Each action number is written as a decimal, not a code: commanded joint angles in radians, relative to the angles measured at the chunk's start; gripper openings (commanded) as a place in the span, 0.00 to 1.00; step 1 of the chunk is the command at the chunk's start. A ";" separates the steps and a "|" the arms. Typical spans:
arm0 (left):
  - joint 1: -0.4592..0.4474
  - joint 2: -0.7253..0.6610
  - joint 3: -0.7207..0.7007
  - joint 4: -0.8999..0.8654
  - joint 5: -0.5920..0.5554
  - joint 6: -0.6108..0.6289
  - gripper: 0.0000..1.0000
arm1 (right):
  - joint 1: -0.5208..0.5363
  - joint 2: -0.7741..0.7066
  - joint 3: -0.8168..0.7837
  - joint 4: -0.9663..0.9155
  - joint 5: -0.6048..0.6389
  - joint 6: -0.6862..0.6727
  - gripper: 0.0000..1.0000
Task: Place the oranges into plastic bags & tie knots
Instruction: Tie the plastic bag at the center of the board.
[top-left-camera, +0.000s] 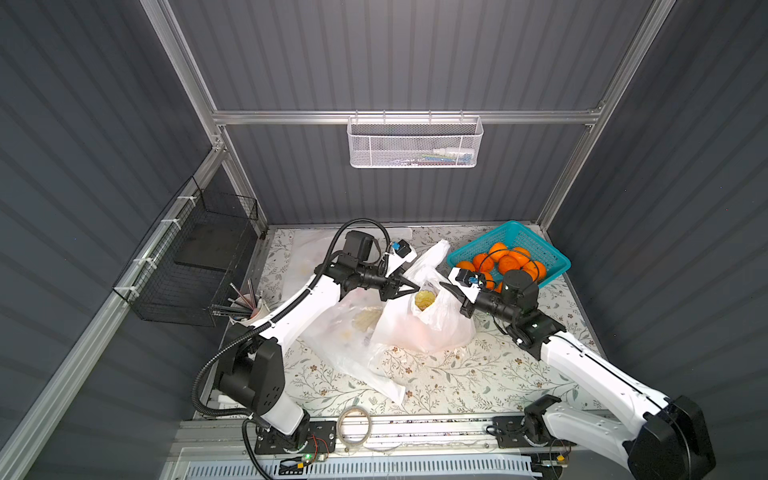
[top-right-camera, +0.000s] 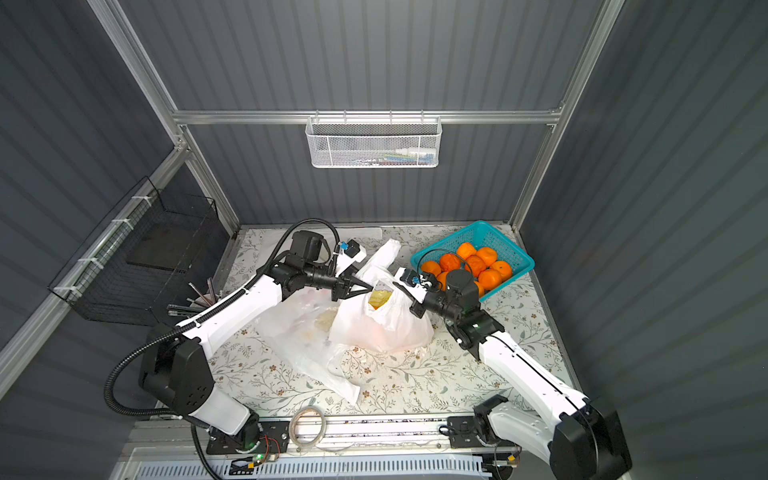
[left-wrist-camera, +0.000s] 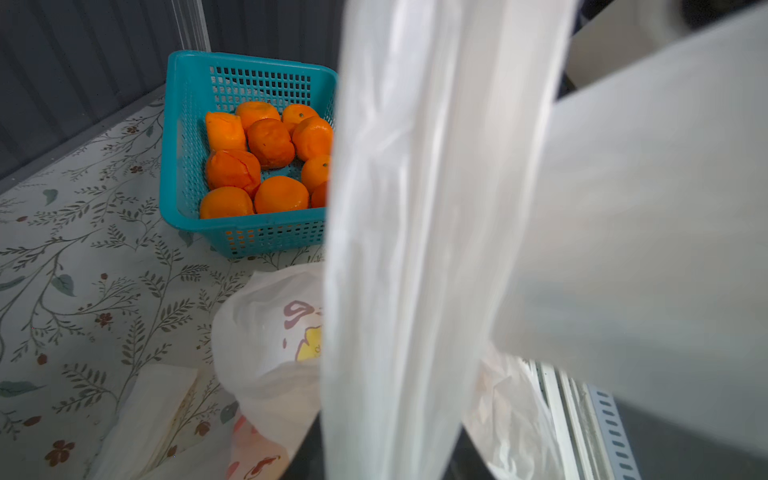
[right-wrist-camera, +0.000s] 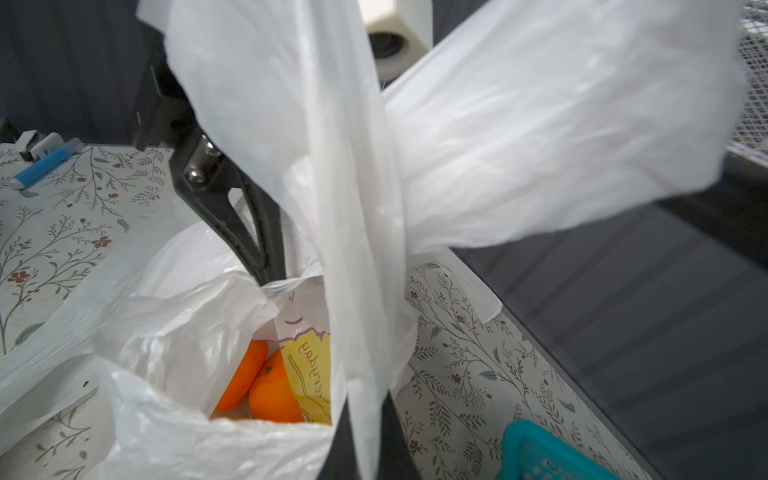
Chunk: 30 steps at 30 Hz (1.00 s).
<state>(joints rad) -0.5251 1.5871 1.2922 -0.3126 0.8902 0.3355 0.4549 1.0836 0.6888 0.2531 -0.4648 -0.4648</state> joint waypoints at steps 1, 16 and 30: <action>-0.013 0.011 0.041 0.008 0.051 0.004 0.47 | 0.005 0.004 0.032 -0.024 0.031 -0.023 0.00; -0.050 0.036 0.102 -0.002 0.033 0.022 0.67 | 0.006 0.028 0.071 -0.058 0.097 -0.038 0.00; -0.065 0.043 0.160 -0.001 0.008 0.006 0.66 | 0.010 0.059 0.081 -0.085 0.093 -0.058 0.00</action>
<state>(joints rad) -0.5816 1.6165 1.4231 -0.3111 0.9001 0.3401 0.4587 1.1236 0.7414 0.1932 -0.3676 -0.5114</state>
